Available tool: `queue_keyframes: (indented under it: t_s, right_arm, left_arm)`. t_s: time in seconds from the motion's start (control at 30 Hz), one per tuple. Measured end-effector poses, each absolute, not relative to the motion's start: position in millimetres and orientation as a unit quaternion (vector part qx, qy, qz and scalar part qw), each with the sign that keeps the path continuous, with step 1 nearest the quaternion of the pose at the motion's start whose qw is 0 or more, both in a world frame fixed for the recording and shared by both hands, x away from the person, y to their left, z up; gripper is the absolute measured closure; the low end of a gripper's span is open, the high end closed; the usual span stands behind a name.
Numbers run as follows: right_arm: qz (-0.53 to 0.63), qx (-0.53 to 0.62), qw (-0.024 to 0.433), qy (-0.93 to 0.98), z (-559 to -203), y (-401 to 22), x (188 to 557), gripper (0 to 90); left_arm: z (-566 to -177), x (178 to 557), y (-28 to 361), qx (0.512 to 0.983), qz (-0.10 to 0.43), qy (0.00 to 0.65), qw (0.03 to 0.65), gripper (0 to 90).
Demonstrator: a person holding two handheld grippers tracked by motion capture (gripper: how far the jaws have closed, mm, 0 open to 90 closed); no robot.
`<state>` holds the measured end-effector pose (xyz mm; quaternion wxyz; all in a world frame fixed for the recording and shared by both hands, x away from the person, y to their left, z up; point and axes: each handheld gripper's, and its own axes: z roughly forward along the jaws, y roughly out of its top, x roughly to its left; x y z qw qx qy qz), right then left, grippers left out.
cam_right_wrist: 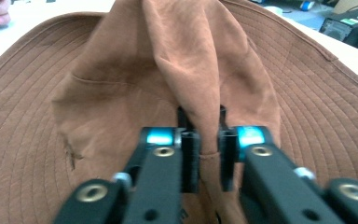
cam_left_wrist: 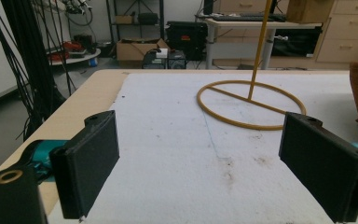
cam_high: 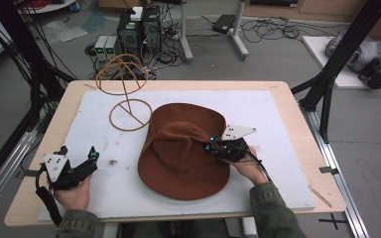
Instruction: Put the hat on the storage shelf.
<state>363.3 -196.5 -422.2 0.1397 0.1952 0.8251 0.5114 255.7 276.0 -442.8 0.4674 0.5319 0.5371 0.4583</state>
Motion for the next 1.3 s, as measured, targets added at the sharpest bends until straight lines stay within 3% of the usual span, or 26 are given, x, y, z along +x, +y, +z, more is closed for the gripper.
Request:
queue_keyframes:
  t_s: [1.3]
  right_arm:
    - [0.574, 0.23, 0.135, 0.775, -415.2, -203.9, 354.9, 87.6]
  left_arm:
    - [-442.3, 256.5, 277.4, 0.53, 0.456, 0.537, 0.472, 12.5]
